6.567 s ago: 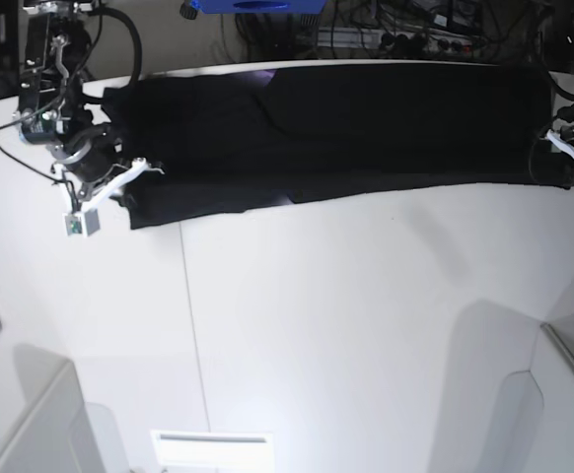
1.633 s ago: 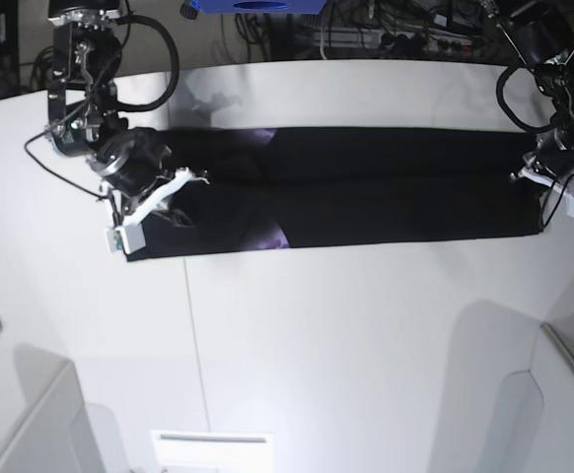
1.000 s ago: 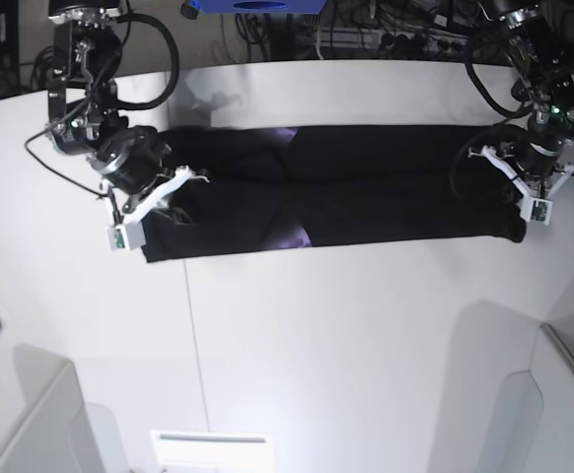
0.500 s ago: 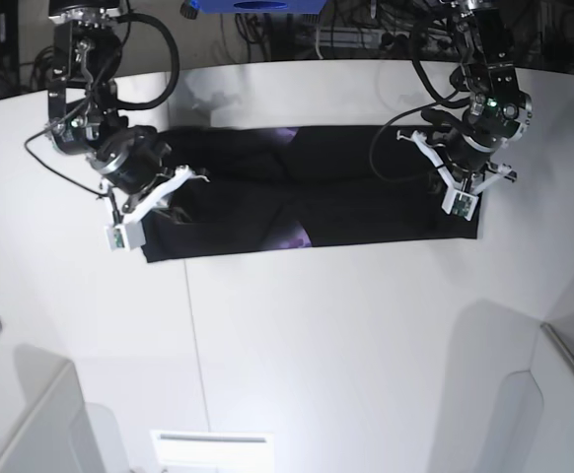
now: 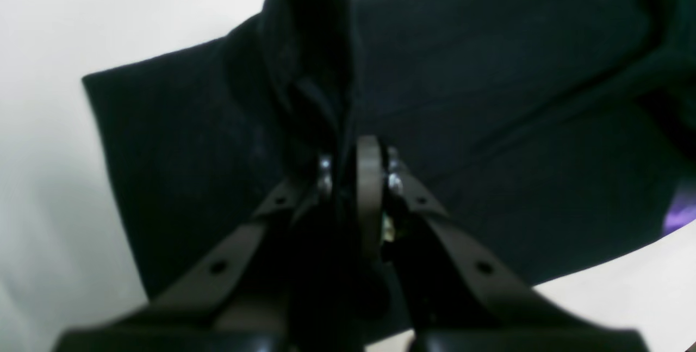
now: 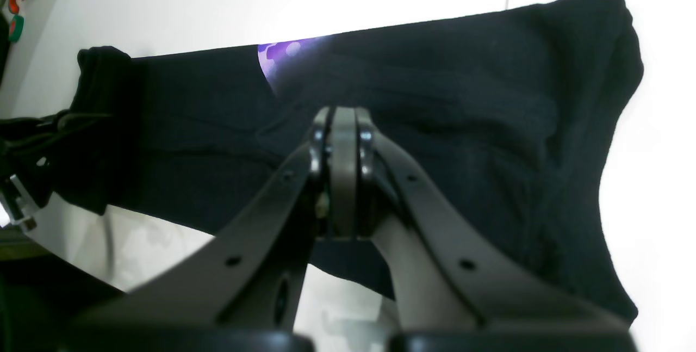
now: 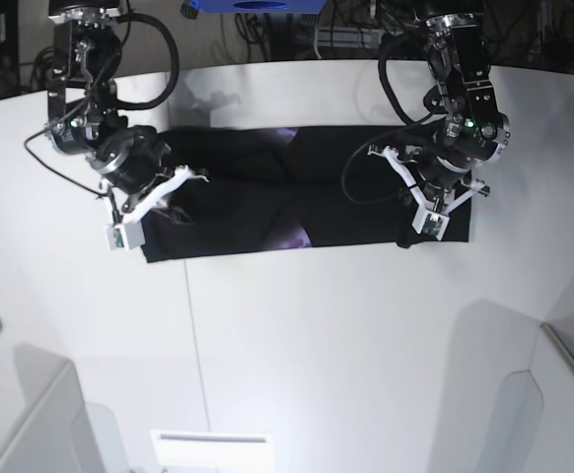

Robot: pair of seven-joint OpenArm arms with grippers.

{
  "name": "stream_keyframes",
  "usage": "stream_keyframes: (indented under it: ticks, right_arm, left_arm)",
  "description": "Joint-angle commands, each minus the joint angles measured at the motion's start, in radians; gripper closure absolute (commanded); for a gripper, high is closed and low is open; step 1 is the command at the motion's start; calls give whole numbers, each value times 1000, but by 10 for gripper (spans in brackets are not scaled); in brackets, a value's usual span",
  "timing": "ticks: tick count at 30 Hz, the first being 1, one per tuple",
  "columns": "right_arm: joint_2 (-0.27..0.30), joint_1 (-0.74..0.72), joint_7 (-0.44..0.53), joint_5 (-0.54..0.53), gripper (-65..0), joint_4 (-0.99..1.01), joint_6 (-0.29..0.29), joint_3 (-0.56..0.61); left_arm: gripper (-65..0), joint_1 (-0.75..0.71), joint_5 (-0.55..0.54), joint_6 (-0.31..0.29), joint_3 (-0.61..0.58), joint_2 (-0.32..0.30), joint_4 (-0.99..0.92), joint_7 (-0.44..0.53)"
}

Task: Fold the T-shirt properly
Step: 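Move the left gripper inward along the strip and grasp its middle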

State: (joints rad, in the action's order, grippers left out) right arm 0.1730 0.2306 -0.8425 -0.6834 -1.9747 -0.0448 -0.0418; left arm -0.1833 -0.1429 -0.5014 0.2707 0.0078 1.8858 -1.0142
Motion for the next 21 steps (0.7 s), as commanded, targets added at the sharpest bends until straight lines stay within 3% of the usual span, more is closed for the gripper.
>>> stream_keyframes:
  ticks: [1,3,7,16,21]
  right_arm:
    - [6,-10,16,-14,0,-15,-5,-5]
    - [6,-10,16,-14,0,-15,-4,-5]
    - [6,-10,16,-14,0,-15,-4,-5]
    - [6,-3,19,-14,0,-15,-4,-7]
    - [6,2,21,-14,0,-15,-4,-7]
  left_arm:
    - [0,12,-10,-1,-18,-2,18,13]
    - [0,14,-10,7,-63,-7,18,-10]
    - [0,35,-21,83,-109,1,14,-21]
    - [0,69,-10,86,-161,68,-38,-22]
    - [0,69,-10,86,-161,73,-79,-22]
